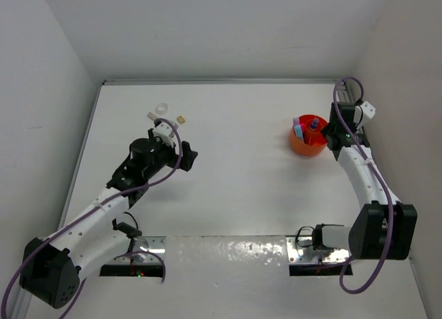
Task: Sort the stationery into containers
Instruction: Place the stationery in the storage box.
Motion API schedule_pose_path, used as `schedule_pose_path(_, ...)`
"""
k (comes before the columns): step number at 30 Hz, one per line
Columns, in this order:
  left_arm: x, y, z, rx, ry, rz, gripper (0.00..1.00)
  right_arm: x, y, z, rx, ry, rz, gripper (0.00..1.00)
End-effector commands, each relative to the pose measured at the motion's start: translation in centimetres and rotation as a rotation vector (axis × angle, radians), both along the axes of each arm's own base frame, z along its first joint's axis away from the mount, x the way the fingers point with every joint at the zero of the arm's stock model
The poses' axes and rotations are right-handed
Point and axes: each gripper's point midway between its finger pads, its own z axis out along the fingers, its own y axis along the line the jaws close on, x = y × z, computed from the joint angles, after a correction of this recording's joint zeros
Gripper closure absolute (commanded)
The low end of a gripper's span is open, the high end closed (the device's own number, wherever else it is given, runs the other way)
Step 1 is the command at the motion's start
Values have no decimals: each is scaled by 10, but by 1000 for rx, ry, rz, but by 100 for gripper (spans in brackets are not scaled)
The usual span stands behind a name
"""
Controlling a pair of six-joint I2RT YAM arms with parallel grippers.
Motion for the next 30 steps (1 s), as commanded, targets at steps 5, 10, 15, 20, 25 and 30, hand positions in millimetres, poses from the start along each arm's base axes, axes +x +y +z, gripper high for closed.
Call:
schedule_pose_path(5, 7, 8, 16, -47, -56, 47, 0, 12, 7, -14, 123, -77, -83, 100)
schedule_pose_path(10, 8, 8, 14, -45, -52, 48, 0, 16, 12, -30, 160, -59, -88, 100)
schedule_pose_path(15, 9, 9, 14, -43, -53, 51, 0, 19, 16, -45, 196, -30, -98, 100)
schedule_pose_path(20, 9, 11, 12, -37, -47, 58, 0, 23, 16, -51, 202, -26, -100, 100)
schedule_pose_path(25, 9, 11, 12, -41, -48, 59, 0, 29, 20, -56, 225, -25, -76, 66)
schedule_pose_path(30, 9, 11, 12, -41, -47, 59, 0, 36, 24, -45, 206, -31, -25, 49)
